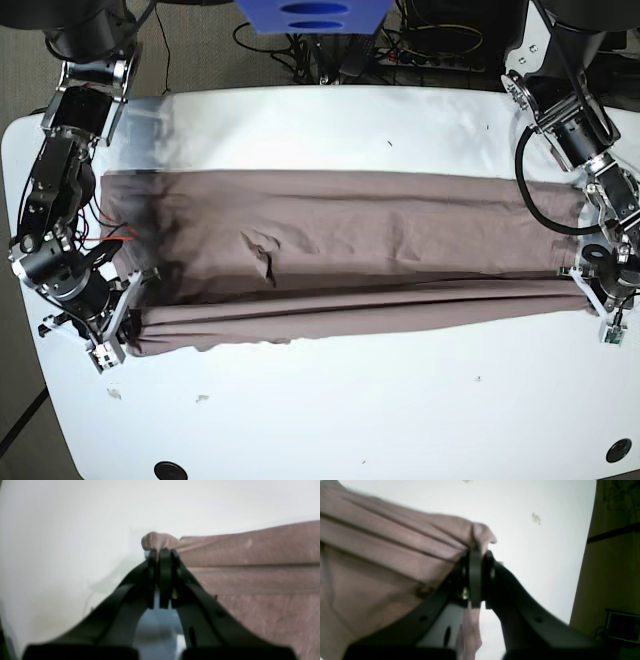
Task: Fold the T-shirt properly
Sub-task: 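Lift the hem corners with both grippers and fold them onto the collar edge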
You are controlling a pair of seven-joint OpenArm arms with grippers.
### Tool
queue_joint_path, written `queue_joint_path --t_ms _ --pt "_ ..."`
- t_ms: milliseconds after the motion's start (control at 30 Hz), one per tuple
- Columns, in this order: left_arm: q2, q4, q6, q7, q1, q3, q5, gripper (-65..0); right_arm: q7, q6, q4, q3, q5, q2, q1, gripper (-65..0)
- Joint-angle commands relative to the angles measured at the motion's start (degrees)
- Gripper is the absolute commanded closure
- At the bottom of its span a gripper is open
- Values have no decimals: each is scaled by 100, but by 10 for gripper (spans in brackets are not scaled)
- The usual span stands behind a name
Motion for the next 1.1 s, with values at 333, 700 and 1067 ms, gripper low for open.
queue_joint_path --t_ms 333,700,1067 --pt "-55 1561 103 866 624 -1 97 -30 -33 -77 875 451 -178 125 -976 0" --pt "-55 2211 103 1341 1275 -1 124 -30 38 -77 910 574 -178 134 -1697 0" --pt "-37 2255 103 1306 1750 -36 97 -30 310 -77 892 565 -178 125 -2154 0"
